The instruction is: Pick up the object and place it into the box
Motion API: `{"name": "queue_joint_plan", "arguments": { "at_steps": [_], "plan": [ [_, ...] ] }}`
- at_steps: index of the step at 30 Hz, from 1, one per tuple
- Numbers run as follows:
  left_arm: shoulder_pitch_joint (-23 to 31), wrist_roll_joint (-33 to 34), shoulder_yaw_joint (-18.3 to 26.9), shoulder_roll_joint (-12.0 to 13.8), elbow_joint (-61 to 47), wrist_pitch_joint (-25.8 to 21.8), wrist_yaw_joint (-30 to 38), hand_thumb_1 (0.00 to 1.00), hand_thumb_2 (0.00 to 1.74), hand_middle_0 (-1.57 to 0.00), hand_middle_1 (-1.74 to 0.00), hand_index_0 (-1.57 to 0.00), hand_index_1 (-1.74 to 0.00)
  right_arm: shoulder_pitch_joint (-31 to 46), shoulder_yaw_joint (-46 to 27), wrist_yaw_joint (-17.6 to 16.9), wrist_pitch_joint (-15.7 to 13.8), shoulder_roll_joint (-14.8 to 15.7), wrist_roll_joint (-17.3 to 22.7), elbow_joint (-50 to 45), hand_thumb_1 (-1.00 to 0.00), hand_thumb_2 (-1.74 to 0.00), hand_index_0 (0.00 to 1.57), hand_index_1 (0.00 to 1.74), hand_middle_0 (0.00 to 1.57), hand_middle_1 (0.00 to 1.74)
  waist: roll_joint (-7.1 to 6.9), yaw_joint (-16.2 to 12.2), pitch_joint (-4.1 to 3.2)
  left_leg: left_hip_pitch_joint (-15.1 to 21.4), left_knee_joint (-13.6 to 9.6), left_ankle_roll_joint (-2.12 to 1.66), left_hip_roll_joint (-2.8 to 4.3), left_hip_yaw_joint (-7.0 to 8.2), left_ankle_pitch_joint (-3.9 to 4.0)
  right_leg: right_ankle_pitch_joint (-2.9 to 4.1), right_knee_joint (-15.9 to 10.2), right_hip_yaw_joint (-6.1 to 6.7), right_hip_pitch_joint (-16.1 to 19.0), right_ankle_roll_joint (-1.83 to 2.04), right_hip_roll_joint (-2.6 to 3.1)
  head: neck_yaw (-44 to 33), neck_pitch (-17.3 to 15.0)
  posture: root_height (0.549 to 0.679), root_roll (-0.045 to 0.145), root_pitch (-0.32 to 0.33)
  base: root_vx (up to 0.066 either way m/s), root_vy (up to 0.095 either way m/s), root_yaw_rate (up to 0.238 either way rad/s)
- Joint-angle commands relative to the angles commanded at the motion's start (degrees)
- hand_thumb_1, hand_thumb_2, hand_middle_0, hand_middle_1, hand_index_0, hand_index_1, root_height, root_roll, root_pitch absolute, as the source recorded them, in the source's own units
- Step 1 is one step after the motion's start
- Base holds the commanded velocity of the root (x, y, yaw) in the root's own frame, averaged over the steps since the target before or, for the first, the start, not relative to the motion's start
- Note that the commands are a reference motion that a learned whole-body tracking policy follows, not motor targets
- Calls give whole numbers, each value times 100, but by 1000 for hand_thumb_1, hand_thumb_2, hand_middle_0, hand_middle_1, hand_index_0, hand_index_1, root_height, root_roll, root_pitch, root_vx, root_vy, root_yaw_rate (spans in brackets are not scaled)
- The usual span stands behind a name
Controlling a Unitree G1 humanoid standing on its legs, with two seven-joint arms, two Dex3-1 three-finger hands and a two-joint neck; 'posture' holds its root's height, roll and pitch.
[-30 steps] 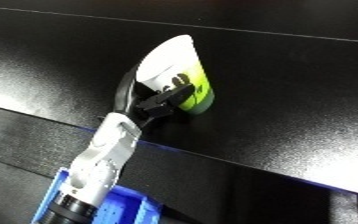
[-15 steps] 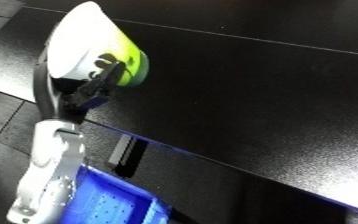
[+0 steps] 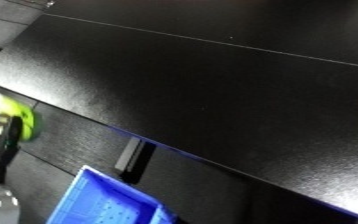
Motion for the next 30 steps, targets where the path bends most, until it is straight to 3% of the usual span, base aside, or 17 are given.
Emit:
{"name": "queue_joint_plan", "arguments": {
  "at_steps": [4,9,17,23,30],
  "plan": [
    [165,-616,-41,-60,755,-75,-7,1000,1740,-1570,-1740,-1570,-1740,-98,94,-62,128,-48,-70,44,0,0,0,0,0,0,-41,-4,0,1,17,5,-6,-5,17,-45,-24,-21,88,-25,13,-906,-644,614,65,-71,11,8,23],
    [211,-791,-77,-75,1359,186,-69,1000,1740,-1570,-1740,-1570,-1740,-180,119,-80,231,-54,-107,137,0,0,0,0,0,0,-92,-6,-9,30,-15,18,19,-9,61,-99,-43,-58,197,-25,13,-1962,-1076,615,64,-77,47,-2,33],
    [-17,-1238,-132,42,2530,764,-787,1000,1740,-1570,-1740,-1570,-1740,-141,129,-26,173,40,-172,228,0,0,0,0,0,0,-205,-13,16,-8,-66,51,84,-22,130,-162,-56,-107,265,-3,36,-2600,-1172,614,56,-78,21,-18,33],
    [-28,-1580,-163,-41,3116,1150,-1261,1000,1740,-1570,-1740,-1570,-1740,-160,155,-31,90,106,-345,299,0,0,0,0,0,0,-301,-14,47,-16,-152,45,110,-38,179,-148,-150,-120,319,10,98,-2637,-1135,616,52,-75,-3,1,19],
    [6,-1924,-175,-150,3554,1348,-1763,650,1131,-1020,-1131,-1020,-1131,-153,192,-4,90,114,-414,343,0,0,0,0,0,0,-408,-24,48,5,-231,46,148,-51,199,-136,-236,-151,379,5,139,-2624,-1127,617,45,-74,1,3,-6]
  ]
}}
